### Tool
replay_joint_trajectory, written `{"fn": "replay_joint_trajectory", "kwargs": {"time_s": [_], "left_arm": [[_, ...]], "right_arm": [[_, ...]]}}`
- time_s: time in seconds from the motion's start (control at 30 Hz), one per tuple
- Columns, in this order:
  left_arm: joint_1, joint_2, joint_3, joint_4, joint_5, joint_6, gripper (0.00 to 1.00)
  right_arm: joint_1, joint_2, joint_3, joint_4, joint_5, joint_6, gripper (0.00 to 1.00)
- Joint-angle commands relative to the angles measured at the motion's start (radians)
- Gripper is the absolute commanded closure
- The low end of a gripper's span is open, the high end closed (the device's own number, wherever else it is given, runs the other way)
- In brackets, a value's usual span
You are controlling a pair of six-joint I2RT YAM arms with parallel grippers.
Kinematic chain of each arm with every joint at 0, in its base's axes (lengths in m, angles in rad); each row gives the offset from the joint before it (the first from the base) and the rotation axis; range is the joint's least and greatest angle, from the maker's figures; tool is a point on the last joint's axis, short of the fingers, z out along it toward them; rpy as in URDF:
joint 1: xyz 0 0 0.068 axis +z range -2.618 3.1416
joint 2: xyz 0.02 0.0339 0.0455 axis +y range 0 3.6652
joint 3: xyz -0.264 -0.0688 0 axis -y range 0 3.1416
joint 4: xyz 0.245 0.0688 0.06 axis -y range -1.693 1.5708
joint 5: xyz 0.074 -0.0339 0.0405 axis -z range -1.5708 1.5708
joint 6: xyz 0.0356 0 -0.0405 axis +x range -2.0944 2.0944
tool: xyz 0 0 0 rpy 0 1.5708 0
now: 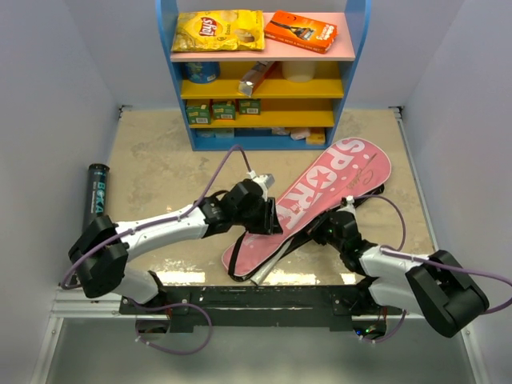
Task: Pack up the badminton gear
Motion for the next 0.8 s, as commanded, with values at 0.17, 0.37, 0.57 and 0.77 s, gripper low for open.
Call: {"fn": "replay_joint_trajectory", "kwargs": {"time_s": [0.17, 0.37, 0.57, 0.77], "left_arm": [[0.125, -0.084, 0.04, -0.402, -0.465, 0.09, 0.59], [0.147, -0.001, -0.075, -0.351, -0.457, 0.067, 0.61], [0.147, 0.091, -0.105, -0.284, -0.399, 0.067, 0.64], [0.107, 0.1, -0.124, -0.264, -0.348, 0.051, 0.66]], "right_arm": [[0.004, -0.044, 0.003, 0.047, 0.038, -0.072, 1.0], [0.006, -0.03, -0.004, 0.085, 0.037, -0.058, 1.0], [0.004, -0.01, 0.003, 0.11, 0.029, -0.05, 1.0], [0.007, 0.027, 0.02, 0.134, 0.031, -0.04, 1.0]]}}
